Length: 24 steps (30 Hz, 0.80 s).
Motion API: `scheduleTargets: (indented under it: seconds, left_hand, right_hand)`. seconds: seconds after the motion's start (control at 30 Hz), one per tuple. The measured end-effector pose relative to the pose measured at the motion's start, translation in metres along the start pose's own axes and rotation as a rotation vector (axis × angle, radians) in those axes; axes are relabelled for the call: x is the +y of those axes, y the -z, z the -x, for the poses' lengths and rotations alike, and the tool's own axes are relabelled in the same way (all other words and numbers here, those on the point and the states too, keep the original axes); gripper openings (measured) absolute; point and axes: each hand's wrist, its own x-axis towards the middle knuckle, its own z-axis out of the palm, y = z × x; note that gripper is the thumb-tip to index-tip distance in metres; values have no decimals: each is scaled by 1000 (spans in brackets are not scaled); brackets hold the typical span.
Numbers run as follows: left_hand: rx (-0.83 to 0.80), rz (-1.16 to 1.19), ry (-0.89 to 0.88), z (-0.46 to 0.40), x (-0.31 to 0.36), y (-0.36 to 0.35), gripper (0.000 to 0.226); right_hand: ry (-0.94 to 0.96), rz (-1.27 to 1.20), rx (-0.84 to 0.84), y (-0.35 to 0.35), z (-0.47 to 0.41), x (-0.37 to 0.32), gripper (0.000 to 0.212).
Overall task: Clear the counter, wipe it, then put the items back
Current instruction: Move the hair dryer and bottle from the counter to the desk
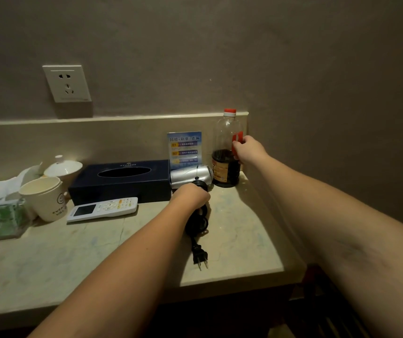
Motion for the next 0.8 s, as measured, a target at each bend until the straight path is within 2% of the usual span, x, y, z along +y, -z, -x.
scheduleTargets:
  seconds: [0.23, 0.33, 0.43, 0.6, 0.8]
  left_hand:
    - [38, -10, -3, -1, 2, 3, 33]
    - [26, 7, -3, 4, 7, 10, 42]
    - [52, 61, -65, 9, 9, 18, 40]
    - [150, 256, -172, 23, 13, 34, 27]
    - [194, 436, -344, 63, 26, 40, 31]
  right_hand:
    - [0, -37, -3, -3, 1, -2, 30]
    - [3, -97, 12, -4, 6, -4, 28]
    - [26, -102, 7, 1, 14, -6, 26]
    - [121, -105, 60, 41, 35, -18, 19]
    - [203, -194, 134, 109, 92, -19, 17]
